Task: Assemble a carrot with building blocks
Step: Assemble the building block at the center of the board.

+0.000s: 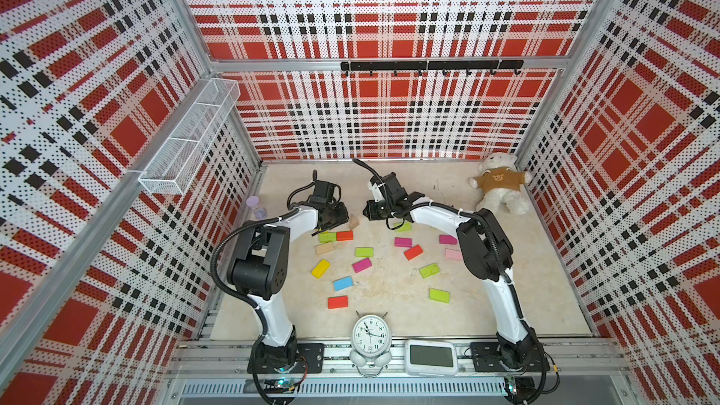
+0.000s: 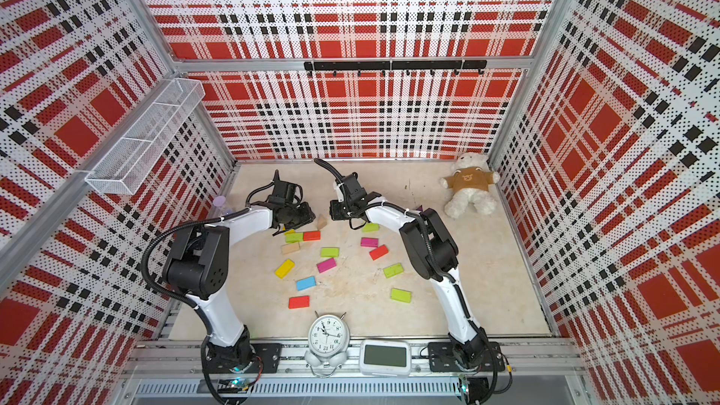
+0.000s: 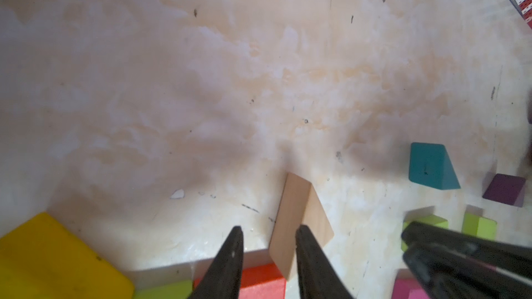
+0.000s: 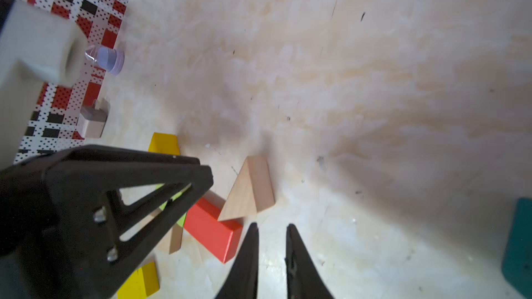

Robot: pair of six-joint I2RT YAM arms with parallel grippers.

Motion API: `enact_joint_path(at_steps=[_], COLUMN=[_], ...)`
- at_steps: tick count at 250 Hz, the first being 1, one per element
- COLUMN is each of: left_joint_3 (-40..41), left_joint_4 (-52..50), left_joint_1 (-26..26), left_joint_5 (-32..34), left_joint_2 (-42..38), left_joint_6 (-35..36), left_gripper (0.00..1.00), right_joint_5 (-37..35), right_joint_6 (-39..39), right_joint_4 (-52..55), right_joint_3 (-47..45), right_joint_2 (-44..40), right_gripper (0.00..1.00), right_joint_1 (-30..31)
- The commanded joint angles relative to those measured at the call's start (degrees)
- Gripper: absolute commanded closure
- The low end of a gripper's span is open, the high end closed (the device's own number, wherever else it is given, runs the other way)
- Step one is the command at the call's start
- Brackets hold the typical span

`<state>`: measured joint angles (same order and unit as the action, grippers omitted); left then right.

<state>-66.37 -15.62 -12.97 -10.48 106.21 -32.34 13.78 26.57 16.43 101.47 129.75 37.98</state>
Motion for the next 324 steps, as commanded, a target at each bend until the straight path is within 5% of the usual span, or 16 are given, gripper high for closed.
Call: enact_joint_path(at_steps=[1,108,324], left_joint_3=[-2.4,-5.5,-4.0], left_joint_4=[0.4,-1.3,-1.9], left_joint_1=[-0.5,-0.5,-1.3], left_joint_5=[0.2,-0.7,-0.2], left_joint_2=[1.8,5.8,5.0], left_joint_6=[-0.6,0.5,0.7], left_gripper=[0.65,0.65,0.65], right_joint_5=[0.4,2.2,1.4], right_joint_6=[0.3,1.2,2.3], right_joint_4=[-1.0,0.7,-1.0], right_joint_3=[4.7,10.4,5.3], right_joint_2=[4.5,11.5,8.8], right_gripper=[0.8,0.81,0.81], right_joint_1=[-0.2,0.1,2.5])
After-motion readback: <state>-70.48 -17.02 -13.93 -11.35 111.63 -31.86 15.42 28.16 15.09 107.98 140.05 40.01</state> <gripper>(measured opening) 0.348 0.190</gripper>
